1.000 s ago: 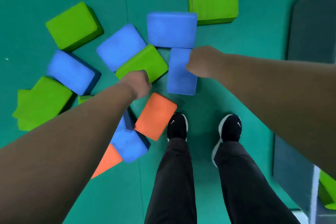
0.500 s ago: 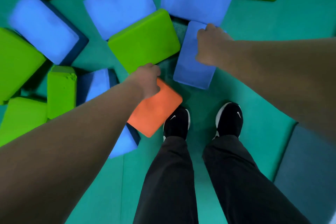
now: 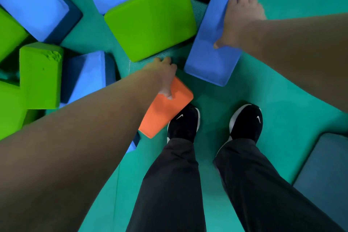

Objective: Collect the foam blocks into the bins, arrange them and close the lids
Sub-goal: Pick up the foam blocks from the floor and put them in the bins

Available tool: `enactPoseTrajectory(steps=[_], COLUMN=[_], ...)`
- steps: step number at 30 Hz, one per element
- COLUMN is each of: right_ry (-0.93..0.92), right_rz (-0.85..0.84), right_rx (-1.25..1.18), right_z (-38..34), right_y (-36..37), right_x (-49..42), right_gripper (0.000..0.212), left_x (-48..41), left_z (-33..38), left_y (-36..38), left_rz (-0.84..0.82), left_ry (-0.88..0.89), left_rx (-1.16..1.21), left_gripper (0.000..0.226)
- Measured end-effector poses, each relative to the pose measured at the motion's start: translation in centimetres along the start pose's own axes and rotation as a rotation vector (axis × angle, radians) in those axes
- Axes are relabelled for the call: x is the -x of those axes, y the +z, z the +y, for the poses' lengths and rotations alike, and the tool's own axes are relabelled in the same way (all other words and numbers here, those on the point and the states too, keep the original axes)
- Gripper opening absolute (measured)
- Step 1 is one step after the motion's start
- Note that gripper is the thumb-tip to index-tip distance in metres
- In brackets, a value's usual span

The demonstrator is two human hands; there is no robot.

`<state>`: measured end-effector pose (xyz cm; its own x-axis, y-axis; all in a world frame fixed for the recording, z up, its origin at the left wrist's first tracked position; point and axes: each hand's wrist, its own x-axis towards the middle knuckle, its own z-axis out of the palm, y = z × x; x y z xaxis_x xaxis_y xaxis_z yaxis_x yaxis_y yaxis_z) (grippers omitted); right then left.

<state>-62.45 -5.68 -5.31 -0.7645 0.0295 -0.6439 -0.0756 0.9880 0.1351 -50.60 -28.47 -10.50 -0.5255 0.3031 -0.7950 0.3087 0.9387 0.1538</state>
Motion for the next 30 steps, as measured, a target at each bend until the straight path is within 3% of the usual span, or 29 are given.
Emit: enactPoseTrajectory(steps=[3,7,10,13,17,20,22,25,30], right_ry=[0.036,0.019,0.012,-0.001,-0.020,-0.063,-0.064,0.014,0.161], right_rz=[0.004,0.055,0.108,0.128,0.013,0.012,0.049,0.079,0.080], right_rx=[0.013,0.084,0.078,0.000,-0.252,-0.205,-0.149,-0.179,-0.339], right_z=[0.1,0.5,0.6,0.2,-0.1,0.4,1.3,3.5,8.8], right_y=[-0.6,-0.7,-1.1,-1.7,-2.8,-3.8,-4.7,-6.7,-10.5], right_x=[0.2,1.2,2.4,4.0,6.5,8.8,10.5,13.0,17.9], right_gripper=[0.129,0.130,0.127,0.122,0.117,0.113,0.100,0.075,0.068], left_x=[1.0,1.4,2.6,4.3,7.0,9.2,10.7,13.1,16.2], left_z=[0.6,1.4,2.3,3.0,3.6,3.6,3.6,4.2,7.4], left_y=[-1.7,-4.4,-5.7,-6.5,-7.0,-8.3,-9.6,-12.6,-20.2], left_rz=[-0.001,-0.182,-0.227,-0.176,-0.082,-0.056,-0.027,0.018,0.102], left_ry=[0.007,0.004,0.020,0.062,0.034,-0.019,-0.027,-0.046,-0.044], left_rx=[-0.054,-0.150,-0.224,-0.319,-0.311,-0.219,-0.194,-0.170,-0.130], left_gripper=[0.089,0.124,0.121,0.122,0.126,0.119,0.105,0.091,0.093])
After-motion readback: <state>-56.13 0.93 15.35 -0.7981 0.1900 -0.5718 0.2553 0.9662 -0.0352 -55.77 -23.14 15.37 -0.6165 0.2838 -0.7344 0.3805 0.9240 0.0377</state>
